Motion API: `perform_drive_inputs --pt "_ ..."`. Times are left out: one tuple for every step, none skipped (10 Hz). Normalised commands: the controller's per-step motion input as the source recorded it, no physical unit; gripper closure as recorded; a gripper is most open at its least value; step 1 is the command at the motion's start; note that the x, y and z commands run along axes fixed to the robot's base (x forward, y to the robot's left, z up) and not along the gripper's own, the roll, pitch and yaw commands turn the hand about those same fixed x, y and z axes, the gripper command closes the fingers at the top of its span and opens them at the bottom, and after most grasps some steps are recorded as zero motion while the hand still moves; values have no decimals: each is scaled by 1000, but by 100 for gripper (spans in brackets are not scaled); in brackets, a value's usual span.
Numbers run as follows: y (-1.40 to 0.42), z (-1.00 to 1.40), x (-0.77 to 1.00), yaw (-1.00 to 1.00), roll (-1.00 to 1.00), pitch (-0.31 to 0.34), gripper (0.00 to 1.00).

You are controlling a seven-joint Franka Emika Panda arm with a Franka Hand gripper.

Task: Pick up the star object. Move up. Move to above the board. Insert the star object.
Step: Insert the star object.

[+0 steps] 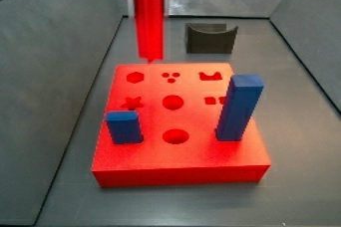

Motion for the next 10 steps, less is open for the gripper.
perform_drive_inputs --pt "-203 -769 -111 311 149 -170 100" --pt "-186 -791 -20 306 124 -149 100" --pt "-174 -771 -197 303 167 -180 100" --pt "-86 -780 -169 329 167 -176 100" --pt "-14 -820 -74 366 163 -147 100" --pt "-54 -786 -200 360 194 -160 100" --pt "-143 -757 -274 306 181 -187 100" --pt "-146 -760 0 243 71 -156 100" --pt "-226 -731 0 203 59 -179 100" --pt "-323 -680 -103 103 67 -274 100"
